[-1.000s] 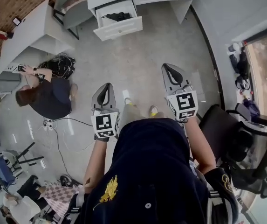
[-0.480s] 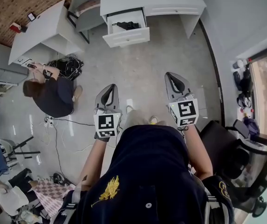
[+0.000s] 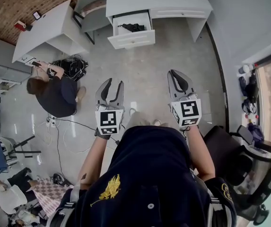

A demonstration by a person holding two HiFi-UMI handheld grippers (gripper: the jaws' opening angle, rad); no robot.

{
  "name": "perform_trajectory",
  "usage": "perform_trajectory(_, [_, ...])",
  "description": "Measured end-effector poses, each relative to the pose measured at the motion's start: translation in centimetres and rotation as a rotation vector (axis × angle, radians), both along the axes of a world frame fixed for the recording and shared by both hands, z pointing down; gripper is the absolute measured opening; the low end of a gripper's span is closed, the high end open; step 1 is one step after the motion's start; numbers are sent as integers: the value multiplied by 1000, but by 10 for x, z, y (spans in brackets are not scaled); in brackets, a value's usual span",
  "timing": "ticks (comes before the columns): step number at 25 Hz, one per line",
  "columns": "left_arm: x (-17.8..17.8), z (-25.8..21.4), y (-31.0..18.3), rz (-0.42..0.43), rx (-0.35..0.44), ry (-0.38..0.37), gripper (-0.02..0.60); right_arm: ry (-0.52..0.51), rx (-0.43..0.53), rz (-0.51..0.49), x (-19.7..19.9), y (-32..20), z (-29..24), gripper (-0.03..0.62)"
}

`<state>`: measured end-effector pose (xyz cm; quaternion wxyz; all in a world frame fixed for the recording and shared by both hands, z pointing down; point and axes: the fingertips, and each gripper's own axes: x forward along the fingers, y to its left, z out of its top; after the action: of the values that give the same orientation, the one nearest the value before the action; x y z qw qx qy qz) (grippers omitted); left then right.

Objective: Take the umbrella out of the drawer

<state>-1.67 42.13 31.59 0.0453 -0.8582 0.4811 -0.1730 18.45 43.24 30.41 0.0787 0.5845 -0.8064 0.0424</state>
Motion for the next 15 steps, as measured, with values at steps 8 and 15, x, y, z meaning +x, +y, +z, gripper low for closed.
perform_trajectory(8, [-3,-2,-2,-54,-23,-25,358,-144,-18,-101,-18,2,6,418])
perform_trajectory(15, [-21,-1,15,-28,-26,-106,367,-221,-50,-85,-16,6,19,480])
